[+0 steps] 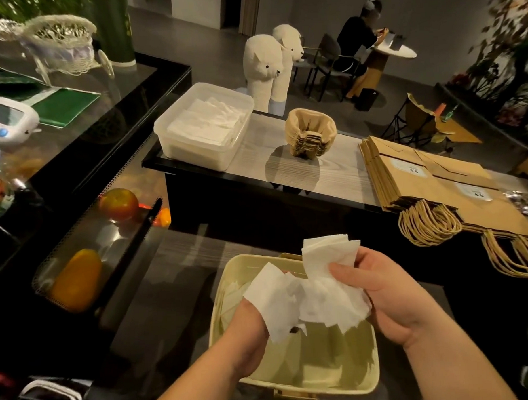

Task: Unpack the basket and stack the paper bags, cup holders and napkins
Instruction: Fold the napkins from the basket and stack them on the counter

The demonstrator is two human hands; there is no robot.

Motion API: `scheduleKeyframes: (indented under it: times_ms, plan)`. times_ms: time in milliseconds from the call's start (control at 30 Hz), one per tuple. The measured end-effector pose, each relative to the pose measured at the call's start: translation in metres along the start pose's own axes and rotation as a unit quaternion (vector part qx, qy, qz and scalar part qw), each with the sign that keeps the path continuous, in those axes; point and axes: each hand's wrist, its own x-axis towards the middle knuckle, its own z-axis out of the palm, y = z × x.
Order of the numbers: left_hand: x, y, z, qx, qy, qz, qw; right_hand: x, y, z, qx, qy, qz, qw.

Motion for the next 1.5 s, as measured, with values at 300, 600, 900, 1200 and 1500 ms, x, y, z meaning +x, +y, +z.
scheduleKeyframes:
  times_ms: [300,600,900,1200,1500]
  plan:
    - [-0.010,0.008,0.000,-0.009,0.007,0.094,0.995,-0.007,0.035,0.051,-0.159,0.009,-0.016,0.987]
    - [-0.010,0.008,-0.010,0.113,0.050,0.228,0.966,0.001,0.040,0.050,-0.216,0.057,-0.076,0.972]
    - [-0.019,0.007,-0.016,0.132,0.049,0.241,0.960,0.014,0.033,0.045,-0.249,-0.041,0.013,0.968]
    - [-0.021,0.007,-0.020,0.082,0.059,0.212,0.972,0.020,0.043,0.050,-0.256,-0.042,0.002,0.966]
    - [-0.020,0.020,-0.023,-0.153,0.019,0.108,0.982,0.013,0.050,0.028,-0.022,0.054,-0.187,0.981]
